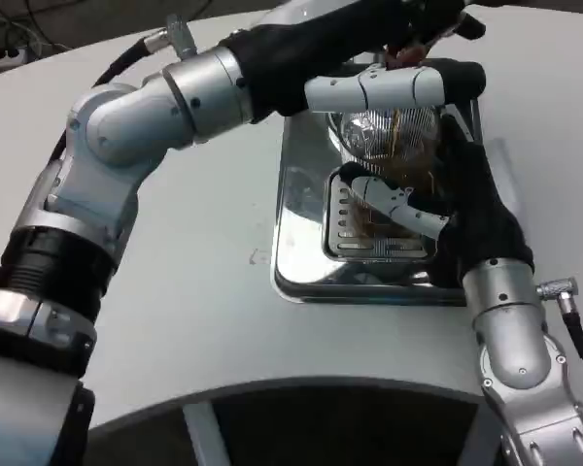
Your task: Grasp the cup under the faucet to collect the drink, then remove the cup.
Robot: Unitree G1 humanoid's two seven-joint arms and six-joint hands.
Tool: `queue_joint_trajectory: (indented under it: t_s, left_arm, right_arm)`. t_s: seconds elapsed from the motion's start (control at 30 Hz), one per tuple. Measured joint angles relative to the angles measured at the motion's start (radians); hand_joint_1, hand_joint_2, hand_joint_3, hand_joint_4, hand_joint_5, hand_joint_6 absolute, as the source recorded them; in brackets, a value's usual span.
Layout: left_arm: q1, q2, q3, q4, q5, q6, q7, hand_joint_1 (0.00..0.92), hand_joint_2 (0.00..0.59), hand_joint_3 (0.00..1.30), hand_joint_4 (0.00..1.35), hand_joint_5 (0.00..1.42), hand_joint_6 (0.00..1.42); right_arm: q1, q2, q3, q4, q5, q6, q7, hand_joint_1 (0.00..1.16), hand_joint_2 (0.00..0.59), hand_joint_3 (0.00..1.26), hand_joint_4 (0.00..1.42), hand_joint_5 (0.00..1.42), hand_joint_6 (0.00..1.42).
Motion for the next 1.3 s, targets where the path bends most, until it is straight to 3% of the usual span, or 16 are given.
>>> queue_joint_trajectory:
  t_s: [0.67,1.3]
  left_arm:
    - [0.001,0.009,0.0,-0.002,0.0,-0.012,0.0,0.0,0.11,0.12,0.05,0.15,0.09]
    - [0.003,0.015,0.0,-0.002,-0.001,-0.018,0.0,0.0,0.107,0.11,0.05,0.15,0.09]
  right_arm:
    - [-0.005,0.037,0.01,0.029,-0.025,-0.018,-0.089,0.8,0.236,0.27,0.33,0.39,0.27]
    - [-0.018,0.094,0.028,0.089,-0.043,-0.057,-0.193,0.85,0.259,0.4,0.5,0.59,0.45]
